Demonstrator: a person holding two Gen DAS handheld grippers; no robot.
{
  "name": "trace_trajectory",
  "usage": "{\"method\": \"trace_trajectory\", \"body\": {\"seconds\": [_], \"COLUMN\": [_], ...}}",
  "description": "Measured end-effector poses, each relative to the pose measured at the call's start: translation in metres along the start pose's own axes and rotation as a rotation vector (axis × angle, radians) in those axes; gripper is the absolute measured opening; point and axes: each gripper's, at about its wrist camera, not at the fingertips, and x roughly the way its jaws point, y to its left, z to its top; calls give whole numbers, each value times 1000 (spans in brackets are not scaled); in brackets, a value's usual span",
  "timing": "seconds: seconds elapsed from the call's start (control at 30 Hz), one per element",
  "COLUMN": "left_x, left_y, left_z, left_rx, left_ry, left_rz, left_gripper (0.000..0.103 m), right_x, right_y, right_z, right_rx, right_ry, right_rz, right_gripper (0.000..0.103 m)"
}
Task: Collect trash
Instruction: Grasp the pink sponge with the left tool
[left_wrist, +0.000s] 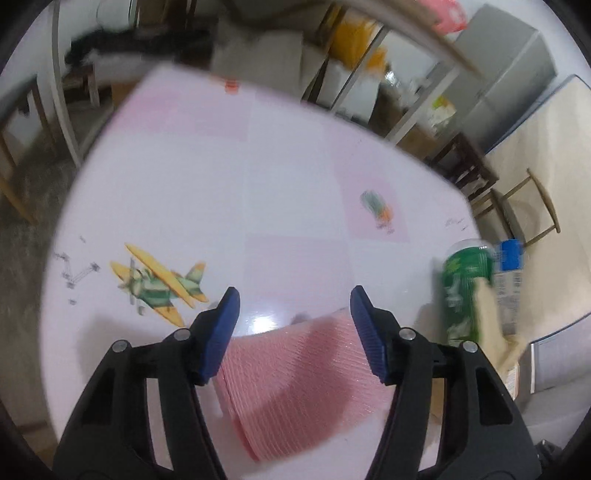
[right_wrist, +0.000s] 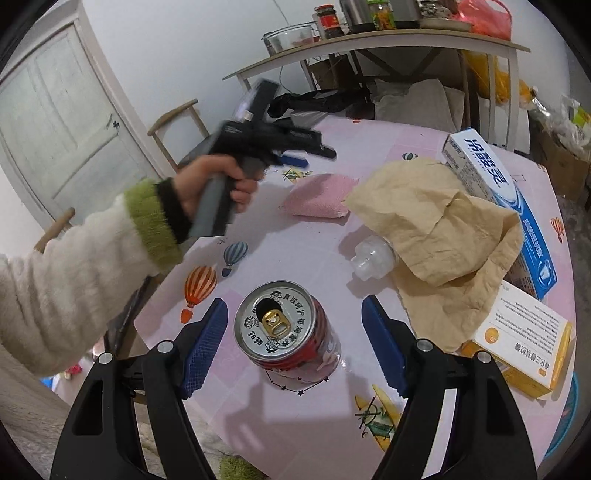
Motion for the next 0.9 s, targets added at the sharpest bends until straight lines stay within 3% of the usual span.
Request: {"method": "trace_trajectory", "body": {"seconds": [0.23, 0.4, 0.5, 0.63, 0.7, 0.9], "left_x": [-18, -40, -59, -74, -74, -39], "left_y": [14, 16, 13, 1, -8, -38], "left_z": [-42, -84, -102, -109, -110, -99], "left_rx": [6, 58, 77, 107, 152, 313], "left_ry": [85, 140, 105, 28, 6, 57], "left_rz": [-97, -116, -125, -74, -42, 32], "left_gripper": [56, 58, 69, 83, 83, 89], "right_x": [4, 9, 8, 10, 9, 5], "right_y": [-11, -13, -11, -14, -14, -9], "right_z": [0, 1, 1, 1, 0, -5], "right_rx": [29, 25, 16, 32, 40, 40], "right_ry": [3, 17, 15, 19, 19, 22], "right_rz": [30, 40, 38, 37, 35, 20], "right_gripper": [73, 73, 73, 73, 73, 73]}}
